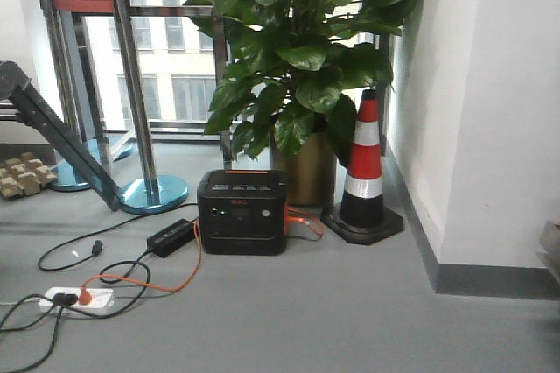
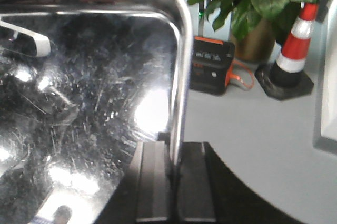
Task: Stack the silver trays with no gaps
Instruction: 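Drive the base past the plant and cone carrying the tray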
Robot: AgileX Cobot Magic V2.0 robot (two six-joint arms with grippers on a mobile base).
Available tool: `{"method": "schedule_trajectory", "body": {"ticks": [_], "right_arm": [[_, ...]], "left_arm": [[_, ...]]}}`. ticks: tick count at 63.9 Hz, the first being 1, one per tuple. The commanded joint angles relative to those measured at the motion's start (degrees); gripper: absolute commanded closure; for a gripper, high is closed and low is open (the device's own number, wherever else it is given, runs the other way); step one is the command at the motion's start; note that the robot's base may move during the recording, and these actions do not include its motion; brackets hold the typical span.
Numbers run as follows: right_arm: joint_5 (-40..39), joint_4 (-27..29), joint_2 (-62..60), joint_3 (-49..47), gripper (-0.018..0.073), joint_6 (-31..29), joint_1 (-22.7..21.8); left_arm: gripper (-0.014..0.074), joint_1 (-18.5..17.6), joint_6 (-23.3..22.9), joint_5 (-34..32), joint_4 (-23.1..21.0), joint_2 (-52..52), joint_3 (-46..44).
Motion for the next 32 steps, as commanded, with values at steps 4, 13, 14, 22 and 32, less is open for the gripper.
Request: {"method": "schedule_trajectory", "body": {"ticks": [4, 13, 14, 22, 32], "right_arm": [[-7.03, -0.13, -0.7, -0.43, 0.0629, -0.78, 0.14], [-7.4, -0.13, -0.7, -0.43, 0.0629, -0.78, 0.14], [-7.51, -0.13, -0.7, -0.43, 0.0629, -0.78, 0.14], [-8.29, -0.13, -0.7, -0.43, 0.0629, -0.78, 0.14], [-10.56, -0.13, -0.7, -0.43, 0.0629, -0.78, 0.14]], "left_arm": [[0.0613, -0.48, 1.48, -1.04, -0.22, -0.09, -0.27], [0.0613, -0.48, 1.48, -1.15, -0.22, -0.09, -0.27], [0.0613, -0.48, 1.48, -1.15, -0.22, -0.09, -0.27], [0.0613, -0.48, 1.48, -1.92, 0.05, -0.09, -0.27], [0.0613, -0.48, 1.48, -1.92, 0.05, -0.09, -0.27]]}}
